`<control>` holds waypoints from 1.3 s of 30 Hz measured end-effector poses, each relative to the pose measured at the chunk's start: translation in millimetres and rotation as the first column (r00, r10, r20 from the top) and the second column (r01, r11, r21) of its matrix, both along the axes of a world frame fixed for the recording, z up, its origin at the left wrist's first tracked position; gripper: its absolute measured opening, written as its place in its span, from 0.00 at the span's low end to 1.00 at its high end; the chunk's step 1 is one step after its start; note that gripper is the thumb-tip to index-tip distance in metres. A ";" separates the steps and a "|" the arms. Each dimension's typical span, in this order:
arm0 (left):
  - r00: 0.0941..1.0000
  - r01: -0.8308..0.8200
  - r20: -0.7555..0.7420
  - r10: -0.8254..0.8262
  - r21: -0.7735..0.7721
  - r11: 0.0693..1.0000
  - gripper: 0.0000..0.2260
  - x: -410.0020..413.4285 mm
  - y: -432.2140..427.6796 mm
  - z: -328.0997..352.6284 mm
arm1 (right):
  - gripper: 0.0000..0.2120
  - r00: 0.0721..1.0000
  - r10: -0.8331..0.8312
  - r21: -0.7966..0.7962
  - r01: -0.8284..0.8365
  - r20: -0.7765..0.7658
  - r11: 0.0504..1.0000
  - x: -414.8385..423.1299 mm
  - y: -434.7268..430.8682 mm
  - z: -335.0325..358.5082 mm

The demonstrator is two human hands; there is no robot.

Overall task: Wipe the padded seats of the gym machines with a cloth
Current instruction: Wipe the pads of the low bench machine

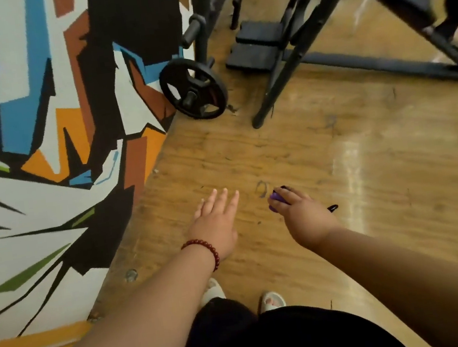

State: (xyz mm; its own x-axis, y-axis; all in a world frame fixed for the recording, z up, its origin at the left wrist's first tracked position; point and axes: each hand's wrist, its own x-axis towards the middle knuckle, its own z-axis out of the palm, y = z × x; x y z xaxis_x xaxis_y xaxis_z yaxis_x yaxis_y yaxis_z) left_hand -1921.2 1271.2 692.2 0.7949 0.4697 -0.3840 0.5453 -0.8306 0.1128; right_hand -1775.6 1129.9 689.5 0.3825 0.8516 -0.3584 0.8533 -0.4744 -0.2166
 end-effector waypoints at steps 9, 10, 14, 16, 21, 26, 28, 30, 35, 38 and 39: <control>0.954 0.296 0.040 -0.297 0.021 0.955 0.31 164.2 -2.2 2.9 | 0.30 0.951 -0.309 0.004 0.309 -0.010 0.951 101.6 -29.5 -4.4; 0.943 0.328 0.044 -0.329 0.023 0.944 0.31 182.5 -1.2 4.2 | 0.30 0.940 -0.342 0.019 0.342 -0.005 0.939 113.5 -28.9 -5.2; 0.883 0.459 0.077 -0.463 0.067 0.886 0.32 261.2 14.3 10.9 | 0.29 0.887 -0.462 0.101 0.458 0.012 0.883 165.8 -20.3 -1.9; 0.855 0.503 0.088 -0.510 0.092 0.859 0.32 298.4 23.3 16.2 | 0.28 0.858 -0.513 0.128 0.507 0.021 0.853 190.5 -16.6 3.0; 0.767 0.626 0.070 -0.638 0.137 0.768 0.32 375.8 30.5 28.9 | 0.27 0.765 -0.643 0.181 0.628 0.037 0.757 240.0 -12.8 12.3; 0.708 0.697 0.068 -0.703 0.095 0.711 0.32 433.5 14.2 26.7 | 0.27 0.699 -0.713 0.182 0.696 0.049 0.694 276.8 -29.7 18.4; 0.677 0.730 0.062 -0.734 0.079 0.679 0.32 453.5 2.7 23.3 | 0.26 0.679 -0.732 0.169 0.717 0.049 0.676 292.0 -39.7 17.5; 0.649 0.755 0.067 -0.758 0.067 0.653 0.32 473.5 -8.9 20.6 | 0.26 0.663 -0.746 0.157 0.733 0.052 0.662 309.6 -50.2 12.8; 0.620 0.778 0.055 -0.783 0.086 0.622 0.32 538.1 -35.8 14.9 | 0.26 0.660 -0.750 0.140 0.740 0.041 0.658 375.0 -74.8 -3.8; 0.633 0.765 0.061 -0.772 0.105 0.635 0.32 588.3 -52.9 16.4 | 0.26 0.689 -0.723 0.150 0.711 0.040 0.687 426.9 -93.8 -2.6; 0.647 0.752 0.068 -0.760 0.111 0.650 0.32 605.6 -59.7 17.9 | 0.25 0.700 -0.713 0.150 0.701 0.049 0.698 444.1 -101.6 -1.0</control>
State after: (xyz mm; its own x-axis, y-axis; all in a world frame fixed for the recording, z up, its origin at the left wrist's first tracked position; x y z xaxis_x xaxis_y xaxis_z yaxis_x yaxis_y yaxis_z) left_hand -1315.7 1211.5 710.1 0.9166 -0.2907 -0.2747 -0.2864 -0.9564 0.0563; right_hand -1331.4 1028.2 688.5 0.9146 0.3469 -0.2079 0.2951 -0.9239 -0.2435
